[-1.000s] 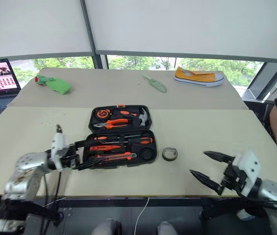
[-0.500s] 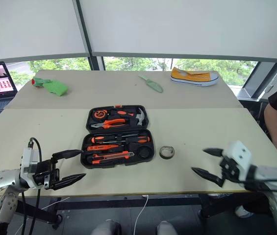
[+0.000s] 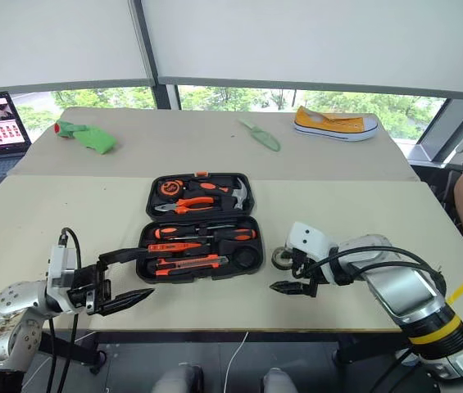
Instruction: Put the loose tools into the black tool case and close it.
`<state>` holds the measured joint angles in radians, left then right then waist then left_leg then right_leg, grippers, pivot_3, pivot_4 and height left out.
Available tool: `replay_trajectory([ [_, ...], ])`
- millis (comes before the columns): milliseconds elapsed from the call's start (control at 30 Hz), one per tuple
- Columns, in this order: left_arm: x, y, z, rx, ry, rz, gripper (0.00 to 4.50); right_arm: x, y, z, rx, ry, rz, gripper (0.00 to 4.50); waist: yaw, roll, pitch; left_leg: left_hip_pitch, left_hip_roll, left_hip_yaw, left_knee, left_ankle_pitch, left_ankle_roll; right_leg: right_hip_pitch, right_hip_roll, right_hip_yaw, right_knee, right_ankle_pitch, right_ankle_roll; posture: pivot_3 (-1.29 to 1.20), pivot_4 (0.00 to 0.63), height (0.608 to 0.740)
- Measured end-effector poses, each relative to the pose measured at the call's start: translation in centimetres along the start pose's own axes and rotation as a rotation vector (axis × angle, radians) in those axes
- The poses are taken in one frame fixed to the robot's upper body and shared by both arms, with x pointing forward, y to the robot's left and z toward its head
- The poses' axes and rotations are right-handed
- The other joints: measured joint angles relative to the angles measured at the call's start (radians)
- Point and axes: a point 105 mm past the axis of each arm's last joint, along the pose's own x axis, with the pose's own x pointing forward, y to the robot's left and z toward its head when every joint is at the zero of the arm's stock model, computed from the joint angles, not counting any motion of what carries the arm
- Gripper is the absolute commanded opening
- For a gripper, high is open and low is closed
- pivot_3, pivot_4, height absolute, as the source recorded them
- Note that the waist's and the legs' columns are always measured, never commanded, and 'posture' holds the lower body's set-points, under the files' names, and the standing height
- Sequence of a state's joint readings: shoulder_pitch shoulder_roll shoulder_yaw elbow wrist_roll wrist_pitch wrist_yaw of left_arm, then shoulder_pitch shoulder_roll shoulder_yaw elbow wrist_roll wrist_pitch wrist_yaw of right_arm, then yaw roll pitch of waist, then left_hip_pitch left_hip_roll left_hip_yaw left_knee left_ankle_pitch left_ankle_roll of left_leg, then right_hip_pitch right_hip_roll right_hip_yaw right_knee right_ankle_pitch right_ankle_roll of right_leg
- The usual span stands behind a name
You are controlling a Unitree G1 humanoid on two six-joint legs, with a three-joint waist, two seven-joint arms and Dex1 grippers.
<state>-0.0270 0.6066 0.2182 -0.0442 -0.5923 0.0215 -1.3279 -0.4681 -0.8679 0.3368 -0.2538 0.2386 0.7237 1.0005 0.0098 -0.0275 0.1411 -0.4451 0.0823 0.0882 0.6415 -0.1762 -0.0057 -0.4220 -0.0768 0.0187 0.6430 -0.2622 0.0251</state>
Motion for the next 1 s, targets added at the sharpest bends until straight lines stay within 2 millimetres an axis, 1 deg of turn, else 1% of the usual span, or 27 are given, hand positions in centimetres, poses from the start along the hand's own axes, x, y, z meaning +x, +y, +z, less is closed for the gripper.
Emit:
replay_trajectory([
  [100,0.2,0.0,0.2,0.007,-0.008,0.005,4.5,0.2,-0.6,0.0,-0.01,0.03,-0.01,1.91,-0.001,0.0,0.0,0.0,0.0,0.0,0.002,0.0,0.0,0.0,0.0,0.0,0.001,0.001,0.0,0.0,0.15,0.74],
  [200,0.3,0.0,0.3,0.012,-0.01,0.006,4.5,0.0,-1.2,-0.2,-0.005,0.047,-0.016,1.02,0.0,0.0,0.0,0.001,0.0,0.0,0.002,0.0,0.0,0.0,0.0,0.0,0.002,0.001,0.0,0.0,0.15,0.74],
  [267,0.3,0.0,0.3,0.017,-0.013,0.008,4.5,0.0,-1.6,-0.7,0.006,0.066,-0.027,0.26,0.0,0.0,0.0,0.001,0.0,0.0,0.002,0.0,0.0,0.0,0.0,0.0,0.002,0.001,0.0,0.0,0.15,0.74],
  [300,0.4,0.0,0.3,0.019,-0.016,0.01,4.5,0.0,-1.8,-0.8,0.01,0.069,-0.029,0.07,0.0,0.0,0.0,0.001,0.0,0.0,0.002,0.0,0.0,0.0,0.0,0.0,0.002,0.001,0.0,0.0,0.15,0.74],
  [433,0.5,-0.1,0.3,0.027,-0.025,0.015,4.5,-0.2,-2.0,-0.8,0.007,0.059,-0.015,0.07,0.001,0.0,0.0,0.001,0.0,0.0,0.002,0.0,0.0,0.001,0.0,0.0,0.002,0.001,0.0,0.0,0.15,0.74],
  [533,0.5,-0.3,0.2,0.028,-0.027,0.018,4.5,-1.1,-1.3,0.1,0.046,-0.014,0.076,0.07,0.0,-0.001,0.0,0.001,0.0,0.0,0.002,0.0,0.0,0.0,0.0,0.0,0.002,0.001,0.0,0.0,0.15,0.74],
  [567,0.4,-0.4,0.2,0.026,-0.026,0.018,4.5,-1.7,-0.8,1.2,0.07,-0.075,0.139,0.07,0.0,-0.001,0.0,0.001,0.0,0.0,0.002,0.0,0.0,0.001,0.0,0.0,0.002,0.001,0.0,0.0,0.15,0.74],
  [633,0.3,-0.5,0.1,0.022,-0.025,0.02,4.5,-2.4,-0.7,3.2,0.081,-0.146,0.189,0.07,-0.006,-0.001,0.0,0.001,0.001,0.0,0.002,0.0,0.0,0.0,0.001,0.001,0.003,0.001,0.0,0.0,0.15,0.74],
  [700,0.1,-0.6,0.0,0.018,-0.021,0.017,4.5,-2.4,-0.8,5.4,0.066,-0.202,0.211,0.07,-0.014,-0.001,0.0,0.003,0.002,0.0,0.002,0.0,0.0,0.001,0.002,0.0,0.004,0.002,-0.002,0.0,0.15,0.74],
  [767,0.0,-0.7,-0.1,0.015,-0.017,0.015,4.5,-1.6,-0.1,7.0,0.063,-0.249,0.261,0.07,-0.019,-0.001,0.0,0.004,0.002,0.0,0.002,0.0,0.0,0.001,0.002,0.0,0.004,0.002,-0.003,0.0,0.15,0.74],
  [800,0.0,-0.7,-0.1,0.015,-0.016,0.014,4.5,-1.1,0.4,7.5,0.068,-0.265,0.29,0.07,-0.02,-0.001,0.0,0.004,0.002,0.0,0.002,0.0,0.0,0.001,0.002,0.0,0.005,0.002,-0.003,0.0,0.15,0.74],
  [833,-0.1,-0.7,-0.1,0.015,-0.015,0.017,4.5,-0.2,1.0,7.9,0.087,-0.274,0.329,0.07,-0.021,-0.001,0.0,0.004,0.002,0.0,0.002,0.0,0.0,0.001,0.002,0.0,0.005,0.002,-0.003,0.0,0.15,0.74],
  [900,-0.2,-0.7,-0.1,0.016,-0.013,0.02,4.5,1.5,1.5,8.6,0.085,-0.254,0.352,0.07,-0.022,-0.001,0.0,0.003,0.002,0.0,0.002,0.0,0.0,0.0,0.002,0.0,0.005,0.002,-0.003,0.0,0.15,0.74],
  [933,-0.2,-0.8,-0.1,0.016,-0.013,0.022,4.5,2.3,1.5,8.6,0.086,-0.234,0.347,0.07,-0.022,-0.001,0.0,0.003,0.002,0.0,0.002,0.0,0.0,0.0,0.001,0.0,0.005,0.002,-0.003,0.0,0.15,0.74],
  [1000,-0.3,-1.0,-0.2,0.014,-0.01,0.024,4.5,3.6,1.1,7.8,0.112,-0.185,0.317,0.07,-0.019,-0.001,0.0,0.003,0.001,0.001,0.002,0.0,0.0,0.001,0.001,0.0,0.005,0.002,-0.002,0.0,0.15,0.74],
])
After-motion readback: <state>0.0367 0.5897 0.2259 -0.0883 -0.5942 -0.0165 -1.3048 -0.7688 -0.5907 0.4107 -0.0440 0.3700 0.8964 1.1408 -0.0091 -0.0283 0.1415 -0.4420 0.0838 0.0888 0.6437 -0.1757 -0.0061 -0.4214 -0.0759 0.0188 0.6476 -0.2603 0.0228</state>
